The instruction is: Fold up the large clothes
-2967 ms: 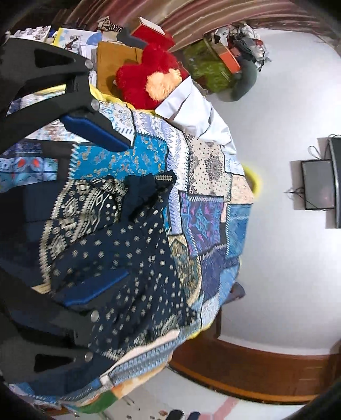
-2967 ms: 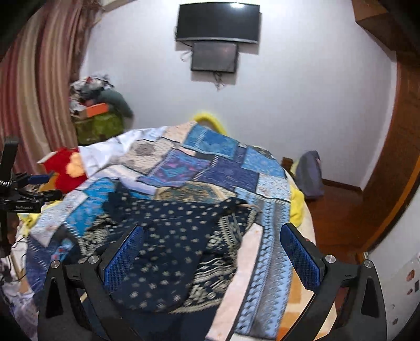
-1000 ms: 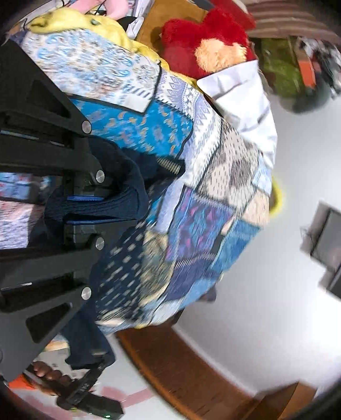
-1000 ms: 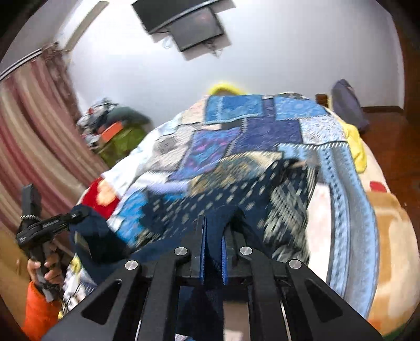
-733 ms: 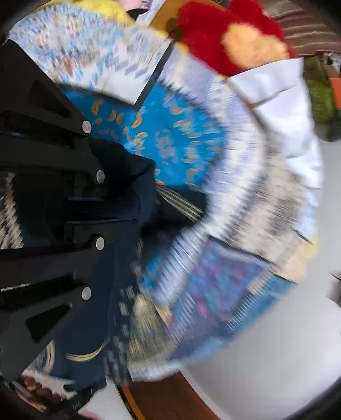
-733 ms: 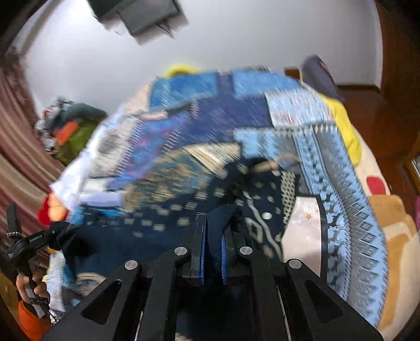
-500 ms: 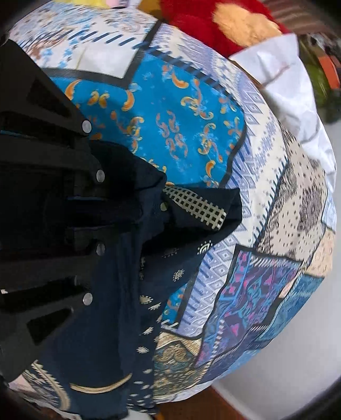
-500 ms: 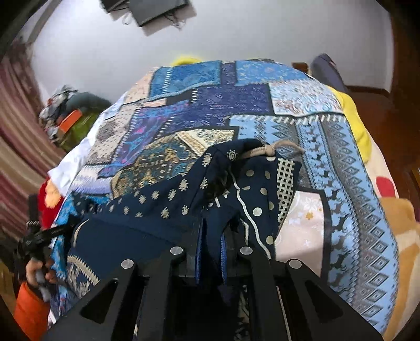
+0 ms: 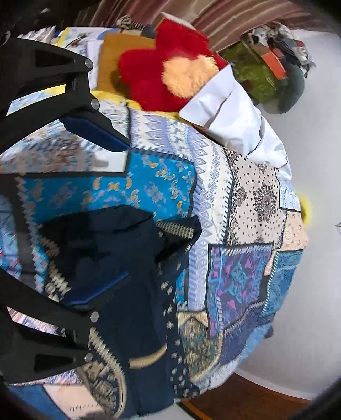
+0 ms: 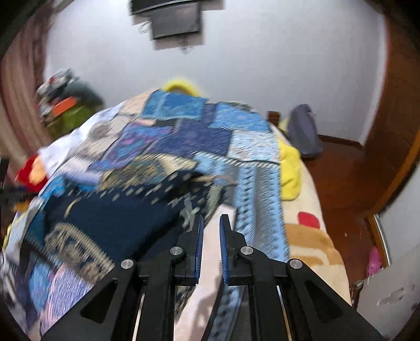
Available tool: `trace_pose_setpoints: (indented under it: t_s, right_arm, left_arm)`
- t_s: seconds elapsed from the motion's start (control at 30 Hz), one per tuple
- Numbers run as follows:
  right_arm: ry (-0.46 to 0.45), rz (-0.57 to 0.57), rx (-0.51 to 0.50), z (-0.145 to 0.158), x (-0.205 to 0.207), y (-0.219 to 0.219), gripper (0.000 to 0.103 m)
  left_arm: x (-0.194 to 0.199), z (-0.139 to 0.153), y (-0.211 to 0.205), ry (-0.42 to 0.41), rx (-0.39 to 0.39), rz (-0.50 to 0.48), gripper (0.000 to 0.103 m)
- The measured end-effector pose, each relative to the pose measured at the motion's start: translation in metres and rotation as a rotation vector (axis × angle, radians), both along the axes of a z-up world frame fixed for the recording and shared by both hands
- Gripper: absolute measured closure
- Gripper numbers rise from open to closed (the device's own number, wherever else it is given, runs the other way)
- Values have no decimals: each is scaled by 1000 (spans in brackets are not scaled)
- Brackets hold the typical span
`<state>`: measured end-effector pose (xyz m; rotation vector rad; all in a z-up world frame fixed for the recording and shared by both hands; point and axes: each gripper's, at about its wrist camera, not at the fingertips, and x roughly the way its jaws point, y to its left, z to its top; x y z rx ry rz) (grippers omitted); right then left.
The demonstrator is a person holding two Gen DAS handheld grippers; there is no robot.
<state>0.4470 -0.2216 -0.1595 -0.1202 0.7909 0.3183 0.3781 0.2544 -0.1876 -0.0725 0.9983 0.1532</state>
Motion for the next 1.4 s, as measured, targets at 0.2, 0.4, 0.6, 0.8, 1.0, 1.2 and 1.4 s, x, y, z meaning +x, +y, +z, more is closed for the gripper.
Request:
trace_pose_setpoints:
  t_s: [0.2, 0.4, 0.6, 0.8, 1.0, 1.2, 1.4]
  right_arm:
    - [77, 131, 57, -17, -36, 39, 96]
    - [151, 228, 33, -54, -39, 90, 96]
    - [233, 242, 53, -95, -11, 125, 96]
    - [186, 238, 56, -86, 34, 146, 96]
    - [79, 119, -12, -62, 96, 149, 96]
    - [31, 13, -3, -31, 112, 129, 96]
    - [91, 192, 87, -16, 72, 148, 96]
  left_arm:
    - [-18, -24, -41, 42, -99, -103, 8]
    - [-4, -70, -78, 129, -108, -164, 8]
    - [40, -83, -48, 113, -195, -33, 8]
    - [88, -70, -22, 55, -219, 58, 8]
    - [127, -29, -6, -25, -122, 146, 8]
    - [108, 24, 14, -140, -84, 178, 8]
    - [80, 19, -19, -83, -125, 62, 8]
